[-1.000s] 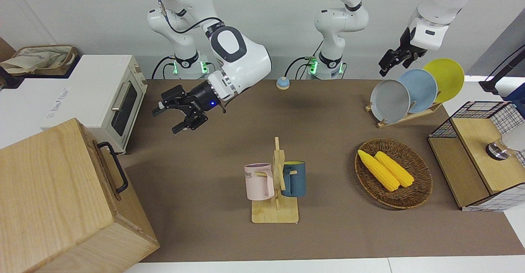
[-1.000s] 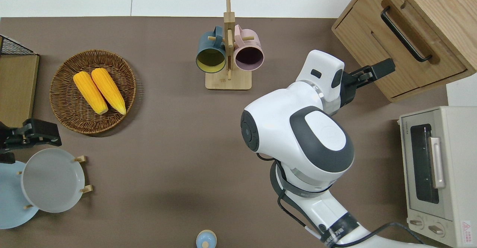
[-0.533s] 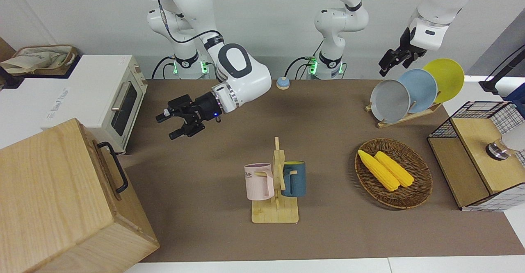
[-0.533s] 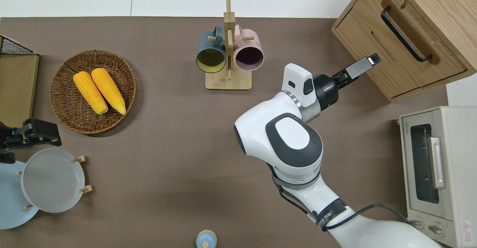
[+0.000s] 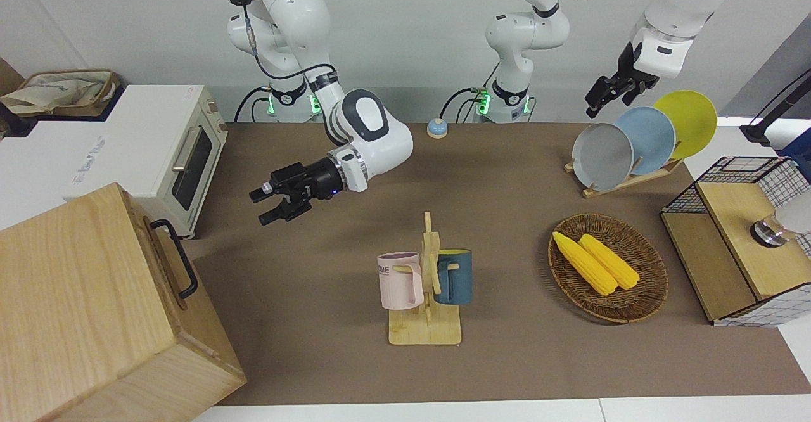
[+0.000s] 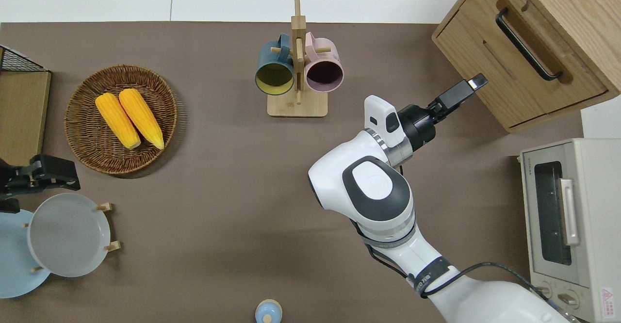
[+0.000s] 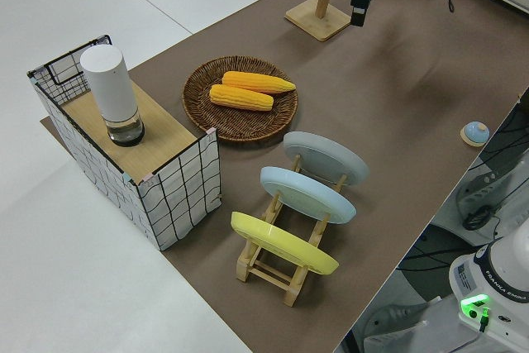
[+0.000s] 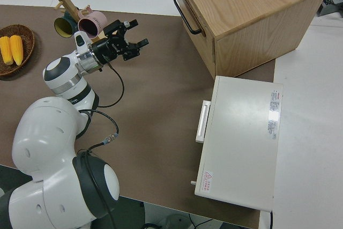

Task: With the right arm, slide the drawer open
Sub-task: 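Reach the open right gripper toward the drawer's black bar handle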

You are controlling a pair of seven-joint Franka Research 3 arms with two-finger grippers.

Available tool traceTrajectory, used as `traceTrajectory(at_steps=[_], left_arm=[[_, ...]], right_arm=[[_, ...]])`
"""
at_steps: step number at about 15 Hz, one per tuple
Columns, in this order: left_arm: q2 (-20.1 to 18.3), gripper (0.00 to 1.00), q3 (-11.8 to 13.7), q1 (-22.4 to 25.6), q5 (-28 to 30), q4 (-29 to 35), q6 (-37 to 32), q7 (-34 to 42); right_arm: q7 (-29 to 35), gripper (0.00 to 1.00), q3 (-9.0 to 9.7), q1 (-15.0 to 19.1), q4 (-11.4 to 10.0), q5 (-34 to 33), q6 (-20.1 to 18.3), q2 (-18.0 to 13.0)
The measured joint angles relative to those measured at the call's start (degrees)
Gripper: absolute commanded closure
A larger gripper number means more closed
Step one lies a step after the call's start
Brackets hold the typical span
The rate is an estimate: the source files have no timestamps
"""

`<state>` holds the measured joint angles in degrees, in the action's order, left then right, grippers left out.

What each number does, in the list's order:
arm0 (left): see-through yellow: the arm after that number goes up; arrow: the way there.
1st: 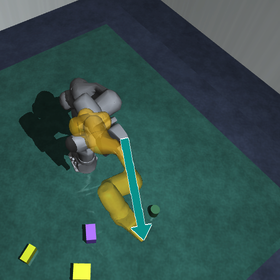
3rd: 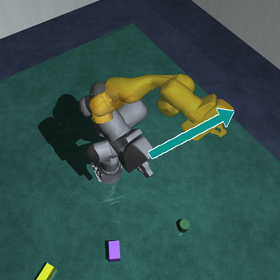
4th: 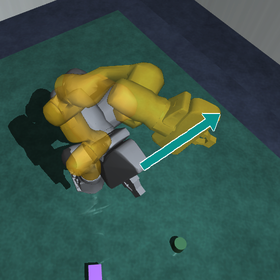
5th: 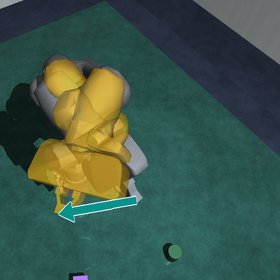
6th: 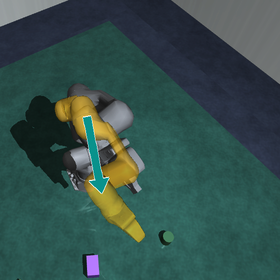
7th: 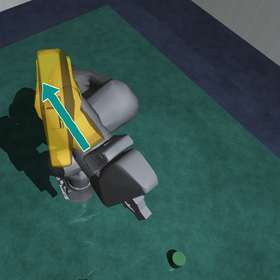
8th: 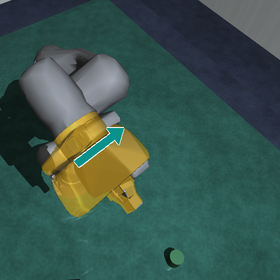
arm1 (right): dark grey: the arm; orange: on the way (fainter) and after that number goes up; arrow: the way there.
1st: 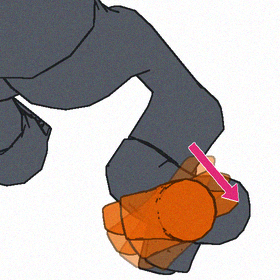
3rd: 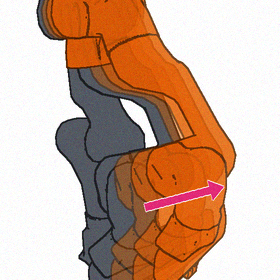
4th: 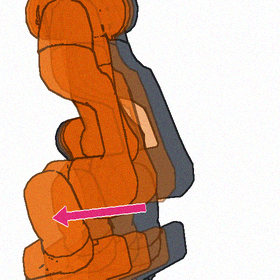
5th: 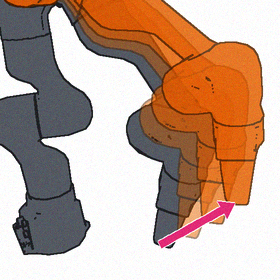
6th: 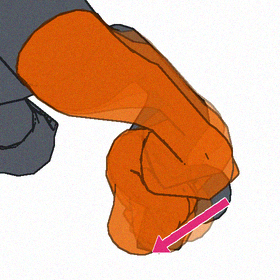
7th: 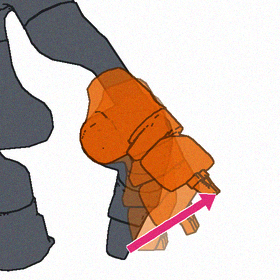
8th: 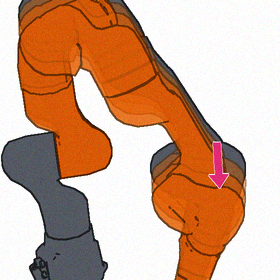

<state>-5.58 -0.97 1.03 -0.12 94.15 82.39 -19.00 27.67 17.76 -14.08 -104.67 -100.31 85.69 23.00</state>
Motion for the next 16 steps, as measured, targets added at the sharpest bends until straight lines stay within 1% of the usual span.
traceTrajectory(at_steps=[3, 6, 8, 10, 13, 16], left_arm=[[0.0, 0.01, -1.0, 0.0, 0.0, 0.0, 0.0, 0.0], [0.0, 0.01, -1.4, 0.0, 0.0, 0.0, 0.0, 0.0], [0.0, 0.01, -1.3, 0.0, 0.0, 0.0, 0.0, 0.0], [0.0, 0.01, -1.3, 0.0, 0.0, 0.0, 0.0, 0.0], [0.0, 0.01, -1.2, 0.0, 0.0, 0.0, 0.0, 0.0], [0.0, 0.01, -1.2, 0.0, 0.0, 0.0, 0.0, 0.0]], right_arm=[[-3.0, 0.021, -1.33, 0.0, 0.0, -2.0, 0.3, 0.4], [-4.0, 0.015, -2.12, 0.0, 0.0, -2.4, 1.1, 0.4], [-4.4, 0.015, -2.33, 0.0, 0.3, -2.4, 1.8, 0.4], [-4.4, 0.015, -2.46, 0.0, 0.9, -2.4, 3.4, 0.4], [-4.5, 0.017, -2.53, 0.0, 2.2, -2.2, 4.3, 0.4], [-4.5, 0.017, -2.63, 0.0, 4.4, -0.6, 6.7, 0.4]])
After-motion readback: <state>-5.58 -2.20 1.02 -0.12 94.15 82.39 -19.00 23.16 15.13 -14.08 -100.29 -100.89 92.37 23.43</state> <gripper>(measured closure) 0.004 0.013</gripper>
